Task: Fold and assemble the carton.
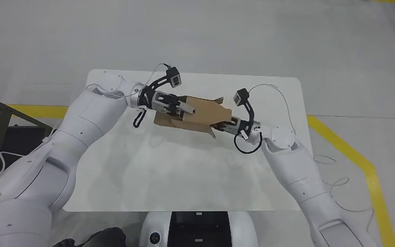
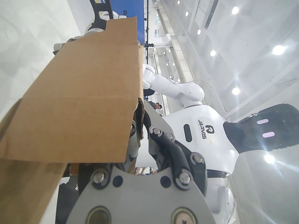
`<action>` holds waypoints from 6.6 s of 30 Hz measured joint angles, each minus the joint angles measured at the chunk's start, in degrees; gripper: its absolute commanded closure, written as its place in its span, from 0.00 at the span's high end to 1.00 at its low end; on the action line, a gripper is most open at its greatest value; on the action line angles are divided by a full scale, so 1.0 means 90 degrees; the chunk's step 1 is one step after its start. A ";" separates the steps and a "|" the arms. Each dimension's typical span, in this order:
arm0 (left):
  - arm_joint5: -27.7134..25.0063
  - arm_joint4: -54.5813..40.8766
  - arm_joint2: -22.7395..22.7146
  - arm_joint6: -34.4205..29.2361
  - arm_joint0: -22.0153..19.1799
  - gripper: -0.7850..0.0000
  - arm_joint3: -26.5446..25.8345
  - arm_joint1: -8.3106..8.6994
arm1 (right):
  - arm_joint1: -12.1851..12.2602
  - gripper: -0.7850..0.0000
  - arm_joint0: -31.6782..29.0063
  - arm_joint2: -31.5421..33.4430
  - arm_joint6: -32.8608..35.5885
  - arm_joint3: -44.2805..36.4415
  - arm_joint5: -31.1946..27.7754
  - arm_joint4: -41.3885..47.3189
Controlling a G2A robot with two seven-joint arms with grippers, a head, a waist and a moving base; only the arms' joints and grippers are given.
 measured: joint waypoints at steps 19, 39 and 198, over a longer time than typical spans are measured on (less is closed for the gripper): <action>-0.0008 0.0084 -0.0414 0.0008 -0.0024 0.00 0.0962 -0.0286 | 0.0232 1.00 -0.0939 0.0636 0.0671 -0.1300 -0.0419 0.0631; -0.0199 0.0776 -0.0778 0.0198 0.0101 0.00 0.1033 -0.0474 | 0.0239 1.00 -0.0869 0.0453 0.0801 -0.1864 -0.0146 0.0923; 0.0000 -0.0564 0.1069 0.0000 -0.0172 0.00 0.0633 0.0197 | 0.0038 1.00 -0.0612 0.0907 0.1229 -0.1210 -0.1026 0.1932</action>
